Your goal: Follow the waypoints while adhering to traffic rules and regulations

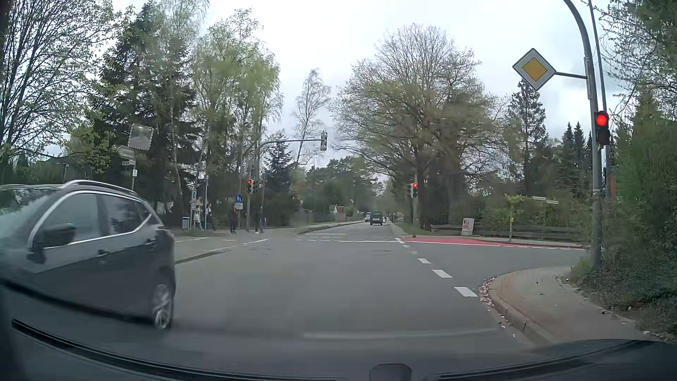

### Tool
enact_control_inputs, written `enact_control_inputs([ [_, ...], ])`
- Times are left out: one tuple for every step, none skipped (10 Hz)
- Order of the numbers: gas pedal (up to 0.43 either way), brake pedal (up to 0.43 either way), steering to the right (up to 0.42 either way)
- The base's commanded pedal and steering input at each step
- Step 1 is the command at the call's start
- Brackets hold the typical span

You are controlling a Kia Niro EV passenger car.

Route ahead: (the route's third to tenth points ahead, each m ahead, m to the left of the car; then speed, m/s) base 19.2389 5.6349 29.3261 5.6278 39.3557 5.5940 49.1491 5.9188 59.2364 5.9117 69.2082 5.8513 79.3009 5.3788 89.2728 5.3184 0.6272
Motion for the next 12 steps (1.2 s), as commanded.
enact_control_inputs([
  [0.0,0.152,0.003],
  [0.0,0.171,0.003],
  [0.0,0.189,0.003],
  [0.0,0.201,0.003],
  [0.0,0.207,0.003],
  [0.0,0.207,0.003],
  [0.0,0.213,0.003],
  [0.0,0.22,0.003],
  [0.0,0.226,0.003],
  [0.0,0.226,0.003],
  [0.0,0.226,0.003],
  [0.0,0.232,0.003],
])
